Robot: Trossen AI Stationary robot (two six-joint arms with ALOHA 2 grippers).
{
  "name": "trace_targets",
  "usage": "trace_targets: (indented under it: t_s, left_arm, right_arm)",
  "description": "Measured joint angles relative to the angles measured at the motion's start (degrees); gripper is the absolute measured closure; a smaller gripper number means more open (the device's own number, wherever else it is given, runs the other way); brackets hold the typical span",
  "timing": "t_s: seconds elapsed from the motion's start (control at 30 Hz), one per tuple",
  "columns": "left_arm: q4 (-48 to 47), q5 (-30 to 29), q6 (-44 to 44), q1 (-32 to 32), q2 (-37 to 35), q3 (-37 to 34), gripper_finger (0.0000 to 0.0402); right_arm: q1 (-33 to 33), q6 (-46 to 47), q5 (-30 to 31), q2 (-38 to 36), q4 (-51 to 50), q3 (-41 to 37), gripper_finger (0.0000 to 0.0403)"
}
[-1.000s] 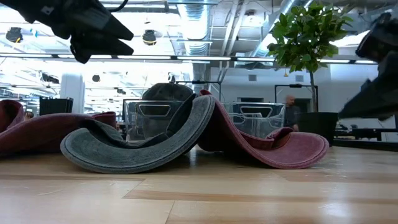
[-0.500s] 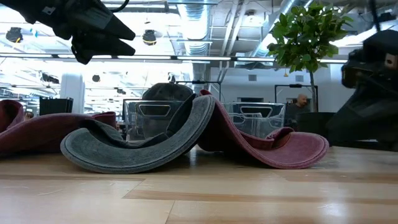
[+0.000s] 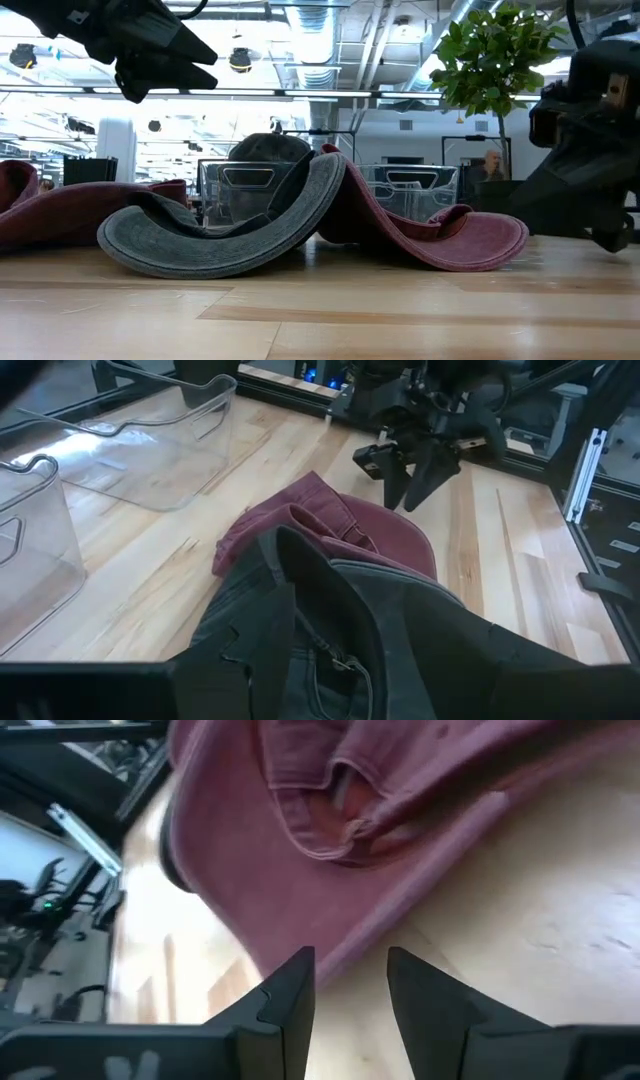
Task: Pick & Place hat
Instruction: Put the black cap into the left transparent bin
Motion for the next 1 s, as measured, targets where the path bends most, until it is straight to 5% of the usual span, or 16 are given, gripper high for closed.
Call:
trace_targets:
  t_s: [1.0]
  left_arm:
    - [0.19,0.02,0.01,0.02,-0.02,0.0,0.0215]
  right_arm:
    - [-1.46,0.6,-0.9,-0.02,-3.97,1.07,0.0285]
